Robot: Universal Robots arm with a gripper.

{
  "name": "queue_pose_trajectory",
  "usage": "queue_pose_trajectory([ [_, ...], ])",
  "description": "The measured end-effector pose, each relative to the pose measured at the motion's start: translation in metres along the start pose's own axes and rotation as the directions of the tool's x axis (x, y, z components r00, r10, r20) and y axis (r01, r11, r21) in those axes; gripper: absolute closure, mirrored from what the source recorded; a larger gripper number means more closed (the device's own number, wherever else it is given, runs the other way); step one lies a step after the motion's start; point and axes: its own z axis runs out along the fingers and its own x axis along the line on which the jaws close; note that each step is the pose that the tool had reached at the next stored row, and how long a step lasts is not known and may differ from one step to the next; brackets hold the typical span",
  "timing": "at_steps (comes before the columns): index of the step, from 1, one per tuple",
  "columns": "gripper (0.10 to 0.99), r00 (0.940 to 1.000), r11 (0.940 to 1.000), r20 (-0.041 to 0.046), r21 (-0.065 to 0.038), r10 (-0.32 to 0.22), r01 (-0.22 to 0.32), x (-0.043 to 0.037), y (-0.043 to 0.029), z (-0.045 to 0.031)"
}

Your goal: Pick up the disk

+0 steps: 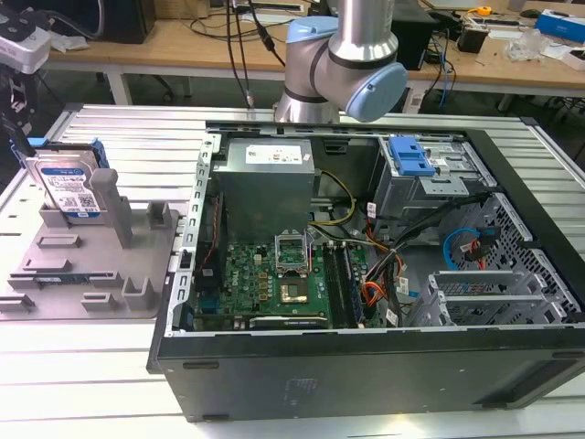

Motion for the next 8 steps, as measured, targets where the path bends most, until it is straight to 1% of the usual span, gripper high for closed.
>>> queue_pose_trajectory([
  [2,0.529,0.9997,0.9997,0.005,0.01,-0.024,0.024,0.0,-0.0001,0.0001],
  [5,0.529,0.9976,0.9975,0.0059,0.012,-0.07,0.07,0.0,-0.0001,0.0003],
  [7,0.529,0.9913,0.9912,0.0046,0.011,-0.132,0.132,0.0001,0.0,0.0001],
  [8,0.529,0.9858,0.9858,0.0036,0.011,-0.168,0.168,0.0001,0.0,0.0003],
])
